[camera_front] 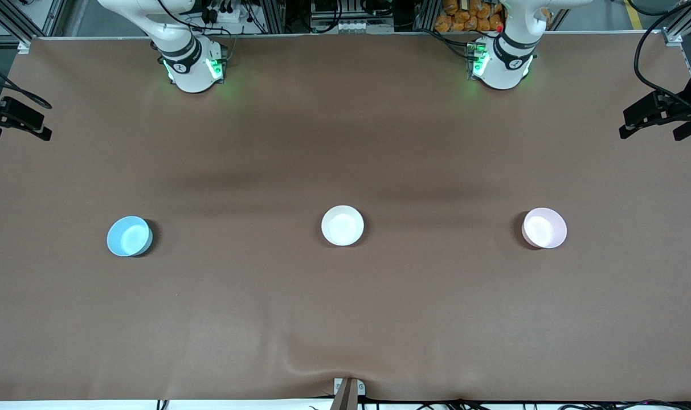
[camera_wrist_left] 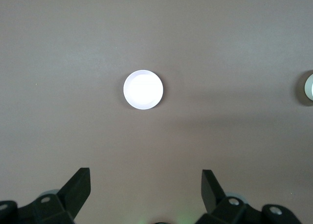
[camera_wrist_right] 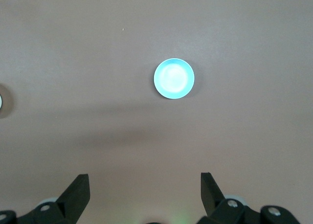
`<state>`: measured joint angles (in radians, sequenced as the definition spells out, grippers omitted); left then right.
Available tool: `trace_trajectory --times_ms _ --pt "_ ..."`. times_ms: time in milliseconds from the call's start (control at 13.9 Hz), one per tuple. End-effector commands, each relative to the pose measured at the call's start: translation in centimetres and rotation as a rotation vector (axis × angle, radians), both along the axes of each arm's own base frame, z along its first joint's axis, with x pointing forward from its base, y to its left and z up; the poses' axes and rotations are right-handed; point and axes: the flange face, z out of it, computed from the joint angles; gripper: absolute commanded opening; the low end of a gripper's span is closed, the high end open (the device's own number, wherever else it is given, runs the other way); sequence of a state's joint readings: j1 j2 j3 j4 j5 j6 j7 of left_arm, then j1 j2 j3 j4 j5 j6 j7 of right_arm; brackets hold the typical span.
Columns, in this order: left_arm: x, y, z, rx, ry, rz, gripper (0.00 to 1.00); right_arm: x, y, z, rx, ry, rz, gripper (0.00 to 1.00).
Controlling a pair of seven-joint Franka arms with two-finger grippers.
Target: Stack pink and blue bowls on white bowl
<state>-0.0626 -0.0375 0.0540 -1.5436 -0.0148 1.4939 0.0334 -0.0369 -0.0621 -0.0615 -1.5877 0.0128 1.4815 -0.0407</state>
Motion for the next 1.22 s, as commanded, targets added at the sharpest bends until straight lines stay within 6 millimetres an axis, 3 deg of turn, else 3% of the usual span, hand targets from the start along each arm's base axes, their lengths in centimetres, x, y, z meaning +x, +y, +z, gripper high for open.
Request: trace_trajectory --times_ms 0,430,789,1148 --pt "-0.2 -0.2 0.6 -0.014 0.005 -0.004 1.00 -0.1 0.3 0.5 -0.002 -0.004 -0.014 1.00" --pt "-0.5 -0.7 -0.7 -0.004 0.055 -0.013 1.00 -0.1 0.3 0.5 -0.002 -0.004 -0.013 1.00" --pt "1.4 0.0 -3.1 0.047 0.074 -0.085 1.00 -0.1 0.2 0.5 -0.002 -0.004 -0.016 1.00" --pt "5.4 3.1 -9.3 -0.001 0.109 -0.025 1.00 -0.2 0.3 0.5 -0.002 -0.002 -0.014 1.00"
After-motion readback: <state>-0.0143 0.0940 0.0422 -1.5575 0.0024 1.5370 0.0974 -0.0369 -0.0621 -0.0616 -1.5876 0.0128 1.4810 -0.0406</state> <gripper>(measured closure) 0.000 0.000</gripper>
